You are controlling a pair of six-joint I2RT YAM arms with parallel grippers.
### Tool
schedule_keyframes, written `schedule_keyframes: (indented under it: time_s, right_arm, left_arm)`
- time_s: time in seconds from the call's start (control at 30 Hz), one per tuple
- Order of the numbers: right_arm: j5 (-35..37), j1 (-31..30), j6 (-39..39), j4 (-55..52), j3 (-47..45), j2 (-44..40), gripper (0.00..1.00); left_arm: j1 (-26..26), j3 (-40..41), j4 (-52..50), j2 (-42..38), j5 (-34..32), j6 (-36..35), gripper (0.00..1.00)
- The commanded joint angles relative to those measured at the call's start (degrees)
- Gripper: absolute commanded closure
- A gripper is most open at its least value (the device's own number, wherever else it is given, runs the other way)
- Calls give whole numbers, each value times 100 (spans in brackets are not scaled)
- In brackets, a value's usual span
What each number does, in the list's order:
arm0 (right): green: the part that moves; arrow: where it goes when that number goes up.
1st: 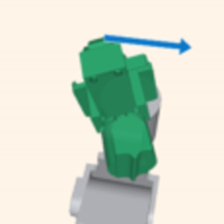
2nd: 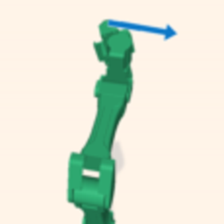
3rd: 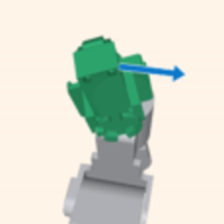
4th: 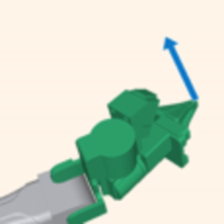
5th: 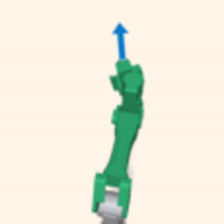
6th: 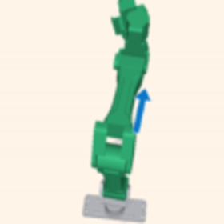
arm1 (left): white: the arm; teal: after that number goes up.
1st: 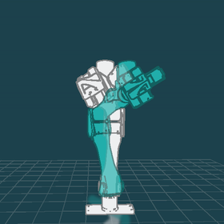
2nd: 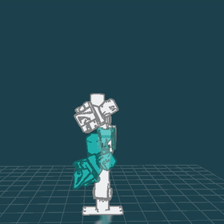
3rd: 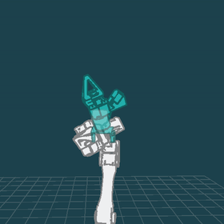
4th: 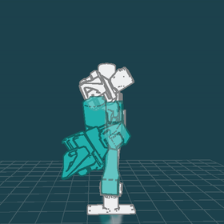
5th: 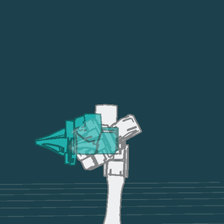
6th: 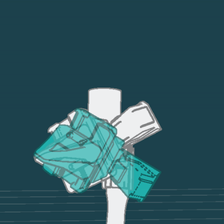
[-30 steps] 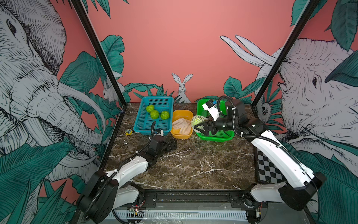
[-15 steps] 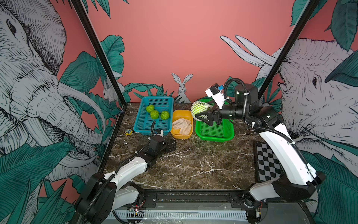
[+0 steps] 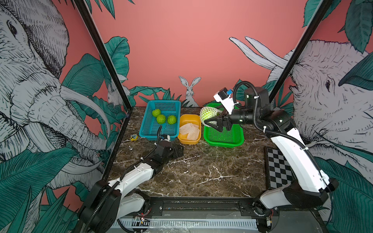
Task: Sleeve custard apples in foam nets
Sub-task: Place the custard apple in the basket.
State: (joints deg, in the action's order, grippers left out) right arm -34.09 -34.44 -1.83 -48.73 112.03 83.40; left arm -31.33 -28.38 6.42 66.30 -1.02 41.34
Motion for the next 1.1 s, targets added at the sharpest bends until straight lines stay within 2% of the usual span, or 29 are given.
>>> schedule_keyframes:
  time_s: [0.0, 0.13, 0.33, 0.5, 0.7, 0.9, 1.07]
  right_arm:
    - [-62, 13, -116, 159, 7, -87, 18]
    - [498, 95, -86, 290, -282, -22, 16]
    - [971, 597, 244, 942, -1106, 313, 16]
    - [1868, 1113, 500, 1675, -2024, 709, 16]
    - [2935, 1618, 829, 2037, -2752, 1301, 17]
    - [3338, 1936, 807, 2113, -3149, 1773, 17]
    - [3547, 1973, 782, 1904, -3186, 2164, 17]
  left_arm:
    - [36, -135, -97, -136, -113, 39, 1]
    - [31, -133, -97, -130, -114, 41, 1]
    - [33, -98, -94, -128, -104, 27, 1]
    - [31, -44, -116, -144, -105, -3, 1]
    - [31, -44, -231, -175, -198, -82, 1]
    - [32, -109, -247, -60, -159, -121, 1]
    - [35, -146, -262, -53, -108, -100, 1]
